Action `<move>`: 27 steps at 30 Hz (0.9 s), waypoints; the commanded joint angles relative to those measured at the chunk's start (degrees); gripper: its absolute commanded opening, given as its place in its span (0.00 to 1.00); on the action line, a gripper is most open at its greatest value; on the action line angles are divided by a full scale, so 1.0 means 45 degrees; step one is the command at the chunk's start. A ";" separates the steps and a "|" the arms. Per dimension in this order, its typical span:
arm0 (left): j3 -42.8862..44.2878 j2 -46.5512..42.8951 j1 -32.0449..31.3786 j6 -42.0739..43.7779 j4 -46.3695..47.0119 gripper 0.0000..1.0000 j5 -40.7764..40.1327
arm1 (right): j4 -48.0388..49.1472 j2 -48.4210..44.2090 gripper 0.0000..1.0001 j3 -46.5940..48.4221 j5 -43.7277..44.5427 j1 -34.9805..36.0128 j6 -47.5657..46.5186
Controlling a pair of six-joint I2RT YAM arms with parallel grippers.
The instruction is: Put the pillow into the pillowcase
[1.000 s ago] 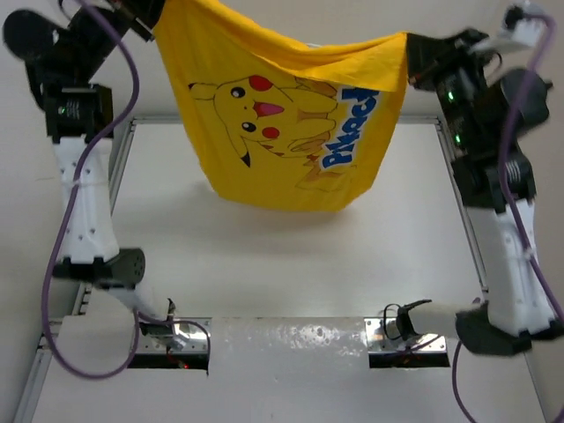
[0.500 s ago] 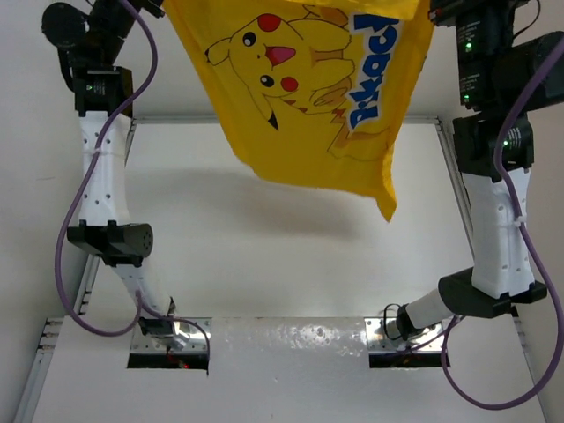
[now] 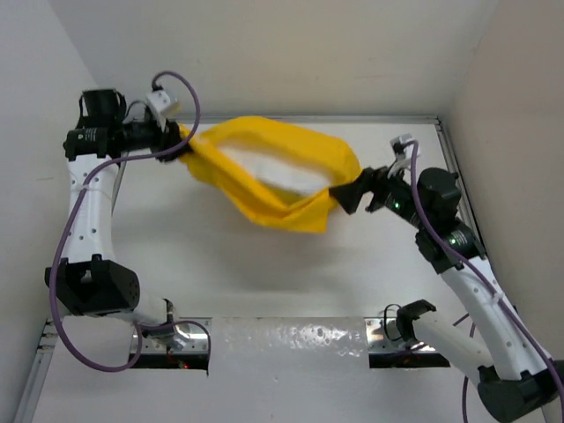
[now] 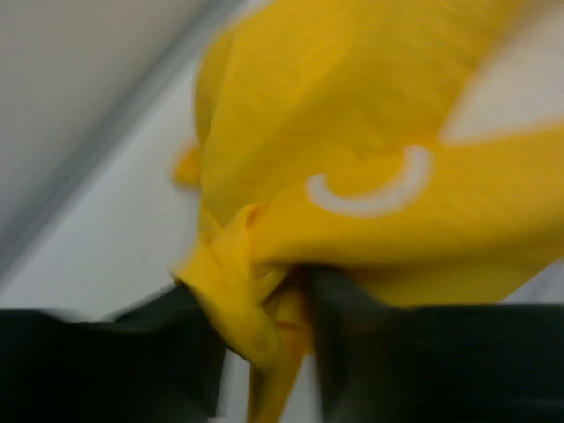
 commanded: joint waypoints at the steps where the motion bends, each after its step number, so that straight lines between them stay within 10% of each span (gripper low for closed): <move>1: -0.1765 -0.1734 0.0315 0.5814 -0.6701 0.44 -0.1467 | -0.3197 -0.1959 0.99 -0.1131 0.0503 0.0273 0.0105; 4: -0.2848 -0.1935 0.0335 0.5834 -0.6682 0.99 -0.3076 | -0.3929 -0.2822 0.99 -0.1347 0.3129 0.0293 -0.0033; 11: -0.3454 -0.1897 0.0510 0.5601 -0.6332 1.00 -0.3005 | -0.4148 0.0883 0.99 -0.2359 0.2669 0.0293 0.0260; 16: -0.4664 -0.1760 0.0491 0.4507 -0.4751 0.92 -0.3393 | -0.2864 0.3813 0.54 -0.2948 0.2749 0.0351 0.1547; 21: -0.6480 -0.1468 0.0277 0.3471 -0.2427 0.77 -0.5092 | -0.0360 0.7327 0.52 -0.2679 0.1867 0.1112 0.2759; 27: -0.6094 -0.1115 -0.1595 0.4621 -0.1742 0.93 -0.5403 | -0.3758 1.5017 0.52 0.8456 0.1925 0.0743 0.1786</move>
